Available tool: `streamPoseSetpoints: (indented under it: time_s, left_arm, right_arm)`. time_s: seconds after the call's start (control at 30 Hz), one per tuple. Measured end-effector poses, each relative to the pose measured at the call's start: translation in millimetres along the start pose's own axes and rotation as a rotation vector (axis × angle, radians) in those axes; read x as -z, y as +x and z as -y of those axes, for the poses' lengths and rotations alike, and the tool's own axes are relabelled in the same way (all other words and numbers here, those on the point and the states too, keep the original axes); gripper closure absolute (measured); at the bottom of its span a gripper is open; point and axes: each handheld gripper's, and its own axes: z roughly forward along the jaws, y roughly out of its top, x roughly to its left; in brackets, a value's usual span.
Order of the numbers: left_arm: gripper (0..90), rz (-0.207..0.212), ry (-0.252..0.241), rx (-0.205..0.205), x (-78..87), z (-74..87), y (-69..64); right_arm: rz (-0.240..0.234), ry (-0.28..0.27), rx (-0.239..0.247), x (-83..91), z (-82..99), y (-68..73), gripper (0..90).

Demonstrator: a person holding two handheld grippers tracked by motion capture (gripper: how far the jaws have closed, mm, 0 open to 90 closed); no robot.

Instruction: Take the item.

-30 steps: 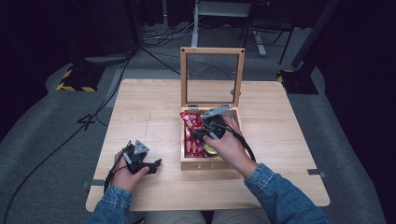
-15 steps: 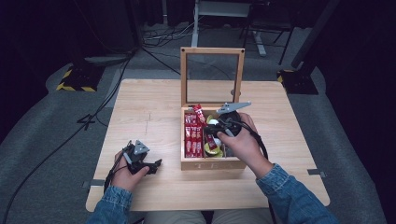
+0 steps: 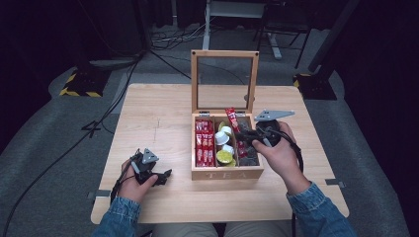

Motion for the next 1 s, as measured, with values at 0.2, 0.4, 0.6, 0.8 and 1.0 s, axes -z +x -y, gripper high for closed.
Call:
streamPoseSetpoints:
  time_s: [0.2,0.4,0.6,0.8,1.0]
  left_arm:
    - [15.0,-0.001,0.000,-0.001,0.0,0.0,-0.1]
    - [15.0,-0.001,-0.003,0.003,-0.2,0.0,-0.3]
    - [15.0,-0.001,-0.002,0.002,-0.2,0.0,-0.2]
    - [15.0,0.000,-0.004,0.004,-0.3,0.1,-0.2]
    - [15.0,0.000,-0.004,0.003,-0.2,0.1,0.0]
  right_arm:
    - [0.025,-0.030,-0.034,19.9,13.5,-15.4,82.7]
    - [0.047,-0.064,-0.053,35.2,28.3,-27.1,82.7]
    - [0.091,-0.056,-0.068,44.6,41.0,-41.7,82.7]
    - [0.129,-0.053,-0.081,51.1,48.5,-53.7,82.7]
    - [0.168,-0.033,-0.096,52.5,58.9,-64.1,82.6]
